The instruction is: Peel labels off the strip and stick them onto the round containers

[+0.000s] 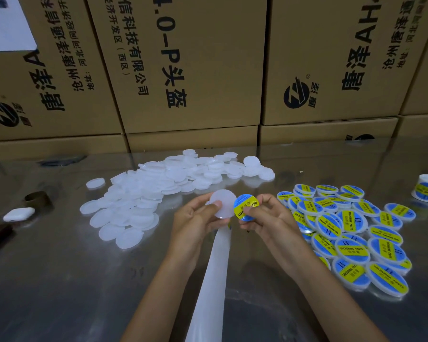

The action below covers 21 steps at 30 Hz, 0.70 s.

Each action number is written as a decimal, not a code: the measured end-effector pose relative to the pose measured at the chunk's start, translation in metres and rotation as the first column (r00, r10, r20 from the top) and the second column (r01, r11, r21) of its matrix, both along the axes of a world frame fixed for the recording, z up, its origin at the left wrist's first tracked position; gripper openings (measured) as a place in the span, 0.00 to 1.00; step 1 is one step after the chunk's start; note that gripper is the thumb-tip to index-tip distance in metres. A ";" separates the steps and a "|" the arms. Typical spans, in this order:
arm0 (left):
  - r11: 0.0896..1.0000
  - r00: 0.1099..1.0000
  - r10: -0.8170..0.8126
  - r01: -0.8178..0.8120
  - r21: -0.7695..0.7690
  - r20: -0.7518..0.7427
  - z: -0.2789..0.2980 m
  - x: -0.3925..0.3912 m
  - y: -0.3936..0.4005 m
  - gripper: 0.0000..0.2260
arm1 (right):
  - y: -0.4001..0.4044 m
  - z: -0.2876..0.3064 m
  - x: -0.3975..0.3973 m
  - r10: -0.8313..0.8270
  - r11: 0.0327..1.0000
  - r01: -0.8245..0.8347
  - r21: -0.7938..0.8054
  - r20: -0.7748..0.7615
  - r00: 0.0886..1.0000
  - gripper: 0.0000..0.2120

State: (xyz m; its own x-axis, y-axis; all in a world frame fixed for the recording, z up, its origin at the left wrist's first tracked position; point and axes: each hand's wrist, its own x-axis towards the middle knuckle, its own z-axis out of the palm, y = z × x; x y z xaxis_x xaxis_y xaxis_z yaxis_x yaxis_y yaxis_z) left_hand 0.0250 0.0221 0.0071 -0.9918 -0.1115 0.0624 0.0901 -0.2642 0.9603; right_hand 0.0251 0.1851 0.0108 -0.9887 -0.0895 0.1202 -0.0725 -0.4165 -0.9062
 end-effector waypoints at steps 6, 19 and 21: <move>0.996 0.997 -0.082 0.082 0.030 0.006 0.003 0.004 0.010 0.14 | -0.006 0.002 0.005 -0.121 0.979 0.140 0.145 -0.135 0.983 0.11; 0.983 0.982 -0.180 0.181 0.014 -0.055 0.001 0.007 0.017 0.14 | -0.010 -0.007 0.000 -0.208 0.952 0.237 0.194 -0.159 0.965 0.14; 0.983 0.981 -0.182 0.183 0.001 -0.066 0.001 0.008 0.017 0.14 | -0.010 -0.008 -0.002 -0.213 0.949 0.243 0.200 -0.162 0.964 0.14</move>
